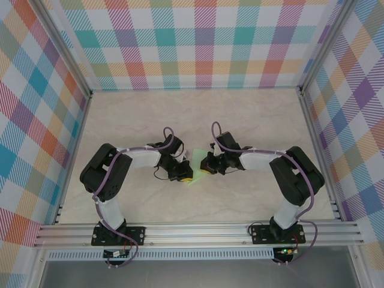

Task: Fold a paper plane with a square sheet of paper (pick it up from the middle)
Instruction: Third fold the triangle at the center of the table.

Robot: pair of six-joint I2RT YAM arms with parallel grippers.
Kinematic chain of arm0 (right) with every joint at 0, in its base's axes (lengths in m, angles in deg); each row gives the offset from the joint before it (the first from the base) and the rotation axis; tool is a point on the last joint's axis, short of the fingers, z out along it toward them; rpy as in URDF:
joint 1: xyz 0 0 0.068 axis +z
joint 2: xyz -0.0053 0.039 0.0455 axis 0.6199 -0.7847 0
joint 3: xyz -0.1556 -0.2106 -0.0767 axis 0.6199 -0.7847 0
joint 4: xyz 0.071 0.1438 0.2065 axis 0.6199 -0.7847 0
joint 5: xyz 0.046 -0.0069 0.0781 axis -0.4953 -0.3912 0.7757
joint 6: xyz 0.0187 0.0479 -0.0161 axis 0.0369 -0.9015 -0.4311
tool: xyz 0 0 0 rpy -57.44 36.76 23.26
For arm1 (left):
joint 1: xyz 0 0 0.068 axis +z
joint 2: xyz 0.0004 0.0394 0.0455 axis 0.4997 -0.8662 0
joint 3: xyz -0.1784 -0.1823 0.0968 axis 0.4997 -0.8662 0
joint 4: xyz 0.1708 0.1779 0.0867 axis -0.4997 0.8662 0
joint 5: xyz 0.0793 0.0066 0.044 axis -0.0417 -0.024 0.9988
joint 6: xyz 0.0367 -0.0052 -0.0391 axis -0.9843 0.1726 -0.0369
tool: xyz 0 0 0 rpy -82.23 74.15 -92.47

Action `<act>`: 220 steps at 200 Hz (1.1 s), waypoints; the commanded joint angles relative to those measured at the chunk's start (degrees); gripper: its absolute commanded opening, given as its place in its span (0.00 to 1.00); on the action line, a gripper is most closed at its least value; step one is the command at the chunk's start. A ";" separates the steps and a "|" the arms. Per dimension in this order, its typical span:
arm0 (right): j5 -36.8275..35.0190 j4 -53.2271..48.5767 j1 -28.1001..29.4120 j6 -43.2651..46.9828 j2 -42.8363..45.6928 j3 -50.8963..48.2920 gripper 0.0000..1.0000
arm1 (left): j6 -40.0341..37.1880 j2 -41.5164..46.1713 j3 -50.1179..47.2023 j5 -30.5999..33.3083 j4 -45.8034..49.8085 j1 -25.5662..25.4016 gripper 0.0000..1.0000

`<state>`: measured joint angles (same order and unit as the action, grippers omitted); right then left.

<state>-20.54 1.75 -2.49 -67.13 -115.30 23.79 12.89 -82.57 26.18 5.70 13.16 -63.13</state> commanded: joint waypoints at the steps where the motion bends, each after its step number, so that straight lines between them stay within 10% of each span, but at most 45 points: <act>1: 0.50 0.83 2.69 -1.65 -1.16 -0.02 0.05 | -0.67 -1.48 -1.22 6.63 4.13 0.10 0.11; 142: -1.85 2.12 3.12 -3.72 -5.19 0.42 0.06 | -0.91 9.81 -1.14 4.86 4.94 0.10 0.26; 220: -2.13 -1.21 3.04 -1.89 -3.66 5.38 0.08 | 1.84 14.80 -6.47 5.20 2.67 -0.16 0.18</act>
<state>-22.27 2.84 0.79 -70.78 -119.80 26.15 13.52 -69.21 20.98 10.25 15.87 -63.24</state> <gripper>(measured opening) 0.083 0.185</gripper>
